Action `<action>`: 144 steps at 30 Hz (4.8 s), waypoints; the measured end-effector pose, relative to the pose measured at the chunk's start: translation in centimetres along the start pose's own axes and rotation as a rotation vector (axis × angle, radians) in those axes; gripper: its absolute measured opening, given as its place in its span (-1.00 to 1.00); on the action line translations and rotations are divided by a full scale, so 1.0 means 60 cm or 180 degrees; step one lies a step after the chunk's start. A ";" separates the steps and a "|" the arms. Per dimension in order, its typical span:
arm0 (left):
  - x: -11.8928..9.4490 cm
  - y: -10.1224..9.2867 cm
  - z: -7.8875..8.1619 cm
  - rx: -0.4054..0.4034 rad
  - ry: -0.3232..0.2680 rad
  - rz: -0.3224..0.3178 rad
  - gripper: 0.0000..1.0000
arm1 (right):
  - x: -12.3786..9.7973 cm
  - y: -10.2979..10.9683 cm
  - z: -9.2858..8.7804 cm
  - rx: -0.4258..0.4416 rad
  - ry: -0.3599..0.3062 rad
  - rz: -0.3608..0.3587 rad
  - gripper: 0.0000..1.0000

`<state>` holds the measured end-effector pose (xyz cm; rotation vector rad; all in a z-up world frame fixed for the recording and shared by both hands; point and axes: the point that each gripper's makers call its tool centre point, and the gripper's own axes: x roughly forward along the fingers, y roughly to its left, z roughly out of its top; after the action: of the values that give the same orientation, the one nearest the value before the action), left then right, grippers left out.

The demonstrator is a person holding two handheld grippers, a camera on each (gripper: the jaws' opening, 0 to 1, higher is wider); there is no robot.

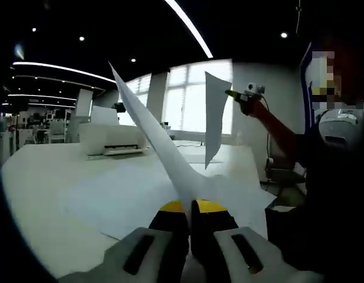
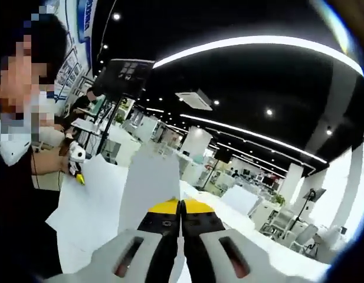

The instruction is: Organize the stack of printing papers by aligning and flattening the scattered papers on the table

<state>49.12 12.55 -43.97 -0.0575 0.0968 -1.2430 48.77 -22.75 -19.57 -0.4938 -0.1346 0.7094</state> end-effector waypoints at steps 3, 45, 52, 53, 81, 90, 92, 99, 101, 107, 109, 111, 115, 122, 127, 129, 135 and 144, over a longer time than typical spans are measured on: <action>0.000 0.000 0.000 -0.0003 0.0002 0.0000 -0.87 | 0.019 0.016 0.003 -0.0143 0.0099 0.0127 -1.00; 0.000 -0.005 0.005 0.0036 -0.0059 -0.0095 -0.87 | 0.266 0.151 0.027 -0.1104 0.0768 0.1440 -1.00; 0.000 -0.007 0.005 0.0033 -0.0052 -0.0098 -0.86 | 0.298 0.191 0.024 -0.1282 0.0865 0.1633 -1.00; 0.000 -0.007 0.005 0.0032 -0.0051 -0.0098 -0.86 | 0.303 0.197 0.024 -0.1290 0.0870 0.1653 -1.00; 0.002 -0.016 0.004 -0.0010 -0.0033 -0.0202 -0.67 | 0.393 0.328 0.025 -0.1912 0.1121 0.2324 -1.00; 0.005 -0.025 0.001 0.0004 -0.0012 -0.0282 -0.59 | 0.399 0.369 0.002 -0.2002 0.1191 0.2575 -1.00; 0.004 -0.026 0.002 -0.0012 -0.0025 -0.0300 -0.58 | 0.399 0.374 0.000 -0.1998 0.1199 0.2604 -1.00; 0.006 -0.028 0.002 -0.0020 -0.0022 -0.0311 -0.56 | 0.404 0.401 -0.012 -0.2048 0.1204 0.2751 -1.00; 0.006 -0.028 0.001 -0.0021 -0.0016 -0.0306 -0.56 | 0.407 0.413 -0.018 -0.2069 0.1217 0.2809 -1.00; 0.007 -0.028 0.001 -0.0018 -0.0009 -0.0308 -0.55 | 0.415 0.445 -0.031 -0.2084 0.1245 0.2988 -1.00; 0.007 -0.028 0.001 -0.0019 -0.0009 -0.0309 -0.54 | 0.415 0.454 -0.034 -0.2088 0.1251 0.3040 -1.00; 0.007 -0.028 0.002 -0.0019 -0.0012 -0.0311 -0.53 | 0.415 0.460 -0.036 -0.2081 0.1262 0.3075 -1.00; 0.008 -0.030 0.003 -0.0028 -0.0025 -0.0329 -0.48 | 0.408 0.461 -0.039 -0.2126 0.1281 0.3160 -1.00; 0.006 -0.033 0.009 -0.0085 -0.0083 -0.0382 -0.43 | 0.389 0.431 -0.021 -0.1921 0.1269 0.3178 -1.00; 0.005 -0.032 0.014 -0.0152 -0.0137 -0.0396 -0.41 | 0.374 0.433 -0.028 -0.1843 0.1330 0.3347 -1.00; 0.005 -0.031 0.015 -0.0181 -0.0148 -0.0402 -0.40 | 0.375 0.437 -0.031 -0.1816 0.1326 0.3400 -1.00; 0.007 -0.032 0.012 -0.0184 -0.0116 -0.0410 -0.40 | 0.401 0.468 -0.044 -0.1759 0.1369 0.3496 -1.00; 0.006 -0.032 0.010 -0.0183 -0.0099 -0.0419 -0.39 | 0.459 0.489 -0.053 -0.1565 0.1520 0.3371 -1.00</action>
<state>47.49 11.56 -43.19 -0.1348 0.1029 -1.3702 53.15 13.10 -37.66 -1.2228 0.4531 1.5757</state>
